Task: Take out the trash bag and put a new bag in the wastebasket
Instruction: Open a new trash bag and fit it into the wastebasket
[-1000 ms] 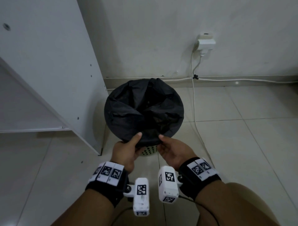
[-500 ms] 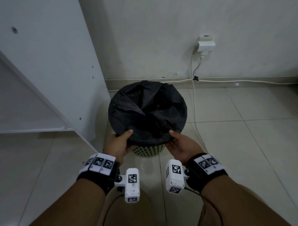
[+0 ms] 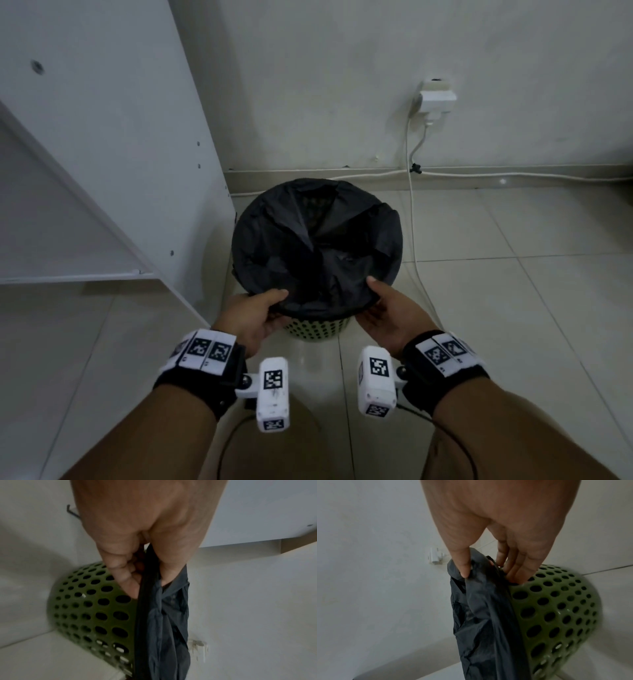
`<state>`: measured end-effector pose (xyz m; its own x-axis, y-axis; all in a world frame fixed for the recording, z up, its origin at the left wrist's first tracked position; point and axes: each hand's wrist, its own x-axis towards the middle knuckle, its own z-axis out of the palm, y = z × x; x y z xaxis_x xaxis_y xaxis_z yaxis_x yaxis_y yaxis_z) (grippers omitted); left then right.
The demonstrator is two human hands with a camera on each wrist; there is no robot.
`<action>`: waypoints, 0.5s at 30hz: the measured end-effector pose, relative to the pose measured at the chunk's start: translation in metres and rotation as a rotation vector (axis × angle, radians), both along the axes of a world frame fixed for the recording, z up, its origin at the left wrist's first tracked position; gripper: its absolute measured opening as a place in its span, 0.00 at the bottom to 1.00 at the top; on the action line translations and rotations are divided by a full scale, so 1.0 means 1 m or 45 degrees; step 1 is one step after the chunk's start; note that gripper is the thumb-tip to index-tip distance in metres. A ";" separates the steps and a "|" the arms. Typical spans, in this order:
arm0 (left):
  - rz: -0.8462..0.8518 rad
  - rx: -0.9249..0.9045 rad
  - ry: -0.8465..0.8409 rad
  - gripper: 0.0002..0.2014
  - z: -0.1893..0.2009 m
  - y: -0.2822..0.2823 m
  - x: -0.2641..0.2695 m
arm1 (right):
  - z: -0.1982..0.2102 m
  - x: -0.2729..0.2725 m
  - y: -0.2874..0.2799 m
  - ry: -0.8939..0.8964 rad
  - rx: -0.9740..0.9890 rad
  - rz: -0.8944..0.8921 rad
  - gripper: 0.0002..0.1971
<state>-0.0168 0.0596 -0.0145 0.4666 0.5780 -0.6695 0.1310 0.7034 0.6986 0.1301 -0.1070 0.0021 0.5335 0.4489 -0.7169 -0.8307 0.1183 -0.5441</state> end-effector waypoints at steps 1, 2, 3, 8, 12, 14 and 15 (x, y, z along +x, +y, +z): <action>-0.018 0.013 0.002 0.13 0.000 0.003 -0.001 | -0.001 0.001 -0.001 -0.004 -0.002 0.007 0.14; -0.006 0.027 -0.003 0.13 -0.001 0.005 -0.002 | -0.002 0.000 -0.001 -0.013 -0.002 0.009 0.14; 0.026 0.038 -0.013 0.14 -0.003 0.004 -0.002 | -0.003 -0.001 0.000 -0.016 -0.002 0.006 0.14; 0.090 -0.029 -0.081 0.14 -0.005 -0.027 0.008 | -0.003 -0.013 0.007 -0.005 -0.022 -0.018 0.10; 0.146 -0.016 -0.092 0.13 -0.009 -0.033 0.011 | -0.005 -0.021 0.003 -0.048 -0.032 0.008 0.10; 0.110 0.001 -0.049 0.13 -0.010 -0.022 0.009 | -0.004 -0.020 -0.002 -0.077 -0.047 0.009 0.11; 0.095 0.013 -0.022 0.13 -0.008 -0.015 0.007 | -0.004 -0.017 -0.004 -0.086 -0.048 -0.006 0.12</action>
<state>-0.0099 0.0445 -0.0230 0.4334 0.6185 -0.6555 0.0659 0.7036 0.7075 0.1133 -0.1110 -0.0022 0.5831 0.4199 -0.6955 -0.7915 0.1007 -0.6028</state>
